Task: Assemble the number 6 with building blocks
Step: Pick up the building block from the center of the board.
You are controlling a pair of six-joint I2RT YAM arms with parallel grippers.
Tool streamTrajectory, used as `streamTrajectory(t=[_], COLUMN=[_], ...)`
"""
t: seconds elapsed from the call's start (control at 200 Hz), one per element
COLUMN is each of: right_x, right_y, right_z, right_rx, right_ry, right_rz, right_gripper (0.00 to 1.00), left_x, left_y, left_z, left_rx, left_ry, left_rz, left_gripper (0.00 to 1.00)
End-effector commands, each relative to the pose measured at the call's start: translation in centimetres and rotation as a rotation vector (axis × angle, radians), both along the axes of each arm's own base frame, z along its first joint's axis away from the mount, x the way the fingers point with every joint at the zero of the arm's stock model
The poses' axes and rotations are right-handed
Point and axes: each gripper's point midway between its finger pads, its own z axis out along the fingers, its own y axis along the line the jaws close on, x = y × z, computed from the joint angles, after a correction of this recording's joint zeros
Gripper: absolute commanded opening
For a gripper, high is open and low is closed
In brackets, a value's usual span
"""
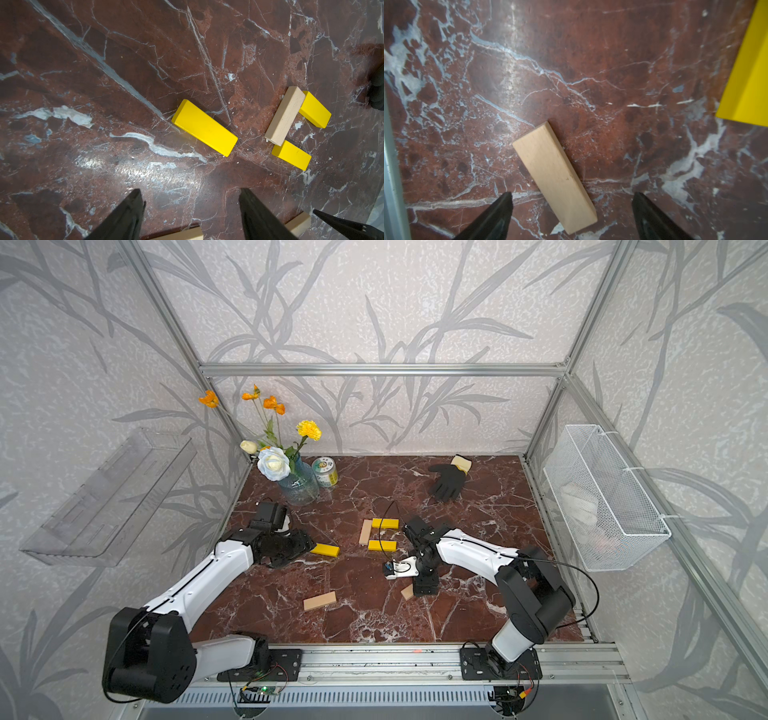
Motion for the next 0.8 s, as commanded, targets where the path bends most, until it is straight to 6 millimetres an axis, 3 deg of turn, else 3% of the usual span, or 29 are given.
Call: streamTrajectory(t=[0.0, 0.085, 0.175, 0.27, 0.385, 0.475, 0.54, 0.675, 0.795], right_x=[-0.6, 0.0, 0.9, 1.7, 1.9, 2.0, 2.2, 0.7, 1.6], right_y=[0.2, -0.3, -0.8, -1.2, -1.1, -0.8, 0.0, 2.6, 3.2], right_z=[-0.6, -1.5, -2.1, -2.9, -2.8, -2.4, -0.4, 3.9, 7.1], right_rx=[0.006, -0.043, -0.104, -0.157, -0.153, -0.135, -0.079, 0.045, 0.093], right_ry=[0.025, 0.012, -0.014, -0.037, -0.056, -0.050, -0.046, 0.019, -0.049], right_rz=[0.023, 0.014, -0.005, -0.043, -0.083, -0.147, -0.228, -0.350, -0.597], right_gripper=[0.90, 0.84, 0.70, 0.45, 0.25, 0.00, 0.00, 0.00, 0.00], left_x=[-0.5, -0.8, -1.0, -1.1, -1.1, -1.2, -1.3, -1.0, -0.5], left_y=[0.4, 0.2, 0.3, 0.4, 0.4, 0.5, 0.5, 0.4, 0.3], left_z=[0.3, 0.2, 0.1, 0.3, 0.5, 0.5, 0.4, 0.6, 0.7], left_rx=[-0.008, -0.023, -0.028, -0.024, -0.024, -0.025, -0.026, -0.028, -0.031], left_ry=[-0.016, -0.029, -0.031, -0.035, -0.041, -0.039, -0.036, -0.038, -0.039], left_rz=[0.033, 0.037, 0.045, 0.049, 0.053, 0.061, 0.063, 0.066, 0.068], left_gripper=[0.74, 0.75, 0.74, 0.74, 0.74, 0.74, 0.74, 0.74, 0.74])
